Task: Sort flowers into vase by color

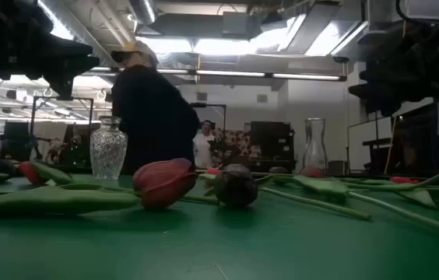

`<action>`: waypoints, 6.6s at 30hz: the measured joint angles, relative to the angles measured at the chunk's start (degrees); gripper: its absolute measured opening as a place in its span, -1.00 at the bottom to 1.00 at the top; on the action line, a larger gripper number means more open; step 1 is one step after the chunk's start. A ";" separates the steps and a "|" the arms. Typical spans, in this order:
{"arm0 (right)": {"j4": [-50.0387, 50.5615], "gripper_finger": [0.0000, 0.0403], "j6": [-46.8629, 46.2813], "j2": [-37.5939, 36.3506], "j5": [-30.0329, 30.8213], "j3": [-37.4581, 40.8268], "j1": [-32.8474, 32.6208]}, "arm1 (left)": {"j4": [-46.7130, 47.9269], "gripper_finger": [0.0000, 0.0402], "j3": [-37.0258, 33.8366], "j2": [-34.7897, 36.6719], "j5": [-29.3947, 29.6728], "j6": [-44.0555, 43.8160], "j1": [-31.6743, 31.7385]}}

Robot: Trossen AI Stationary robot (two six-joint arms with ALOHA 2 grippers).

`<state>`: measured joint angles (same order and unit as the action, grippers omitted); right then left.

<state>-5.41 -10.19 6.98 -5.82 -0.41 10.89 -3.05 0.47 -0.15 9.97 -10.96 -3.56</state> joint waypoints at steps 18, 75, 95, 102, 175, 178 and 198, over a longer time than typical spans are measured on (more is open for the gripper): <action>-0.01 0.10 0.01 0.02 0.00 -0.01 -0.02 | 0.00 -0.37 0.00 -0.01 -0.01 -0.02 -0.01; -0.02 0.10 0.02 0.02 0.01 0.00 -0.02 | -26.80 -0.37 0.00 -0.01 -0.01 0.96 0.01; -4.46 0.10 -2.12 0.00 1.33 -0.02 0.00 | -10.54 -0.37 6.81 -14.09 6.80 -15.63 -0.01; -4.39 0.10 -1.53 0.02 1.31 -0.02 -0.01 | -9.82 -0.37 16.28 -28.87 -0.10 -13.90 -0.03; 0.00 0.10 -1.47 0.02 1.31 -0.02 0.00 | 24.02 -0.37 30.99 -78.65 -2.11 2.14 -8.12; 0.00 0.10 -1.49 0.02 1.31 -0.02 -0.02 | 23.55 -0.38 30.35 -78.63 -2.15 2.14 -8.12; -0.31 0.10 -1.92 0.02 1.31 -0.02 -0.02 | 25.38 -0.95 32.61 -78.81 -2.07 -2.35 -8.27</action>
<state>-5.72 -12.12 7.01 -4.51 -0.43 10.87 22.33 33.08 -78.96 7.89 -13.31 -11.84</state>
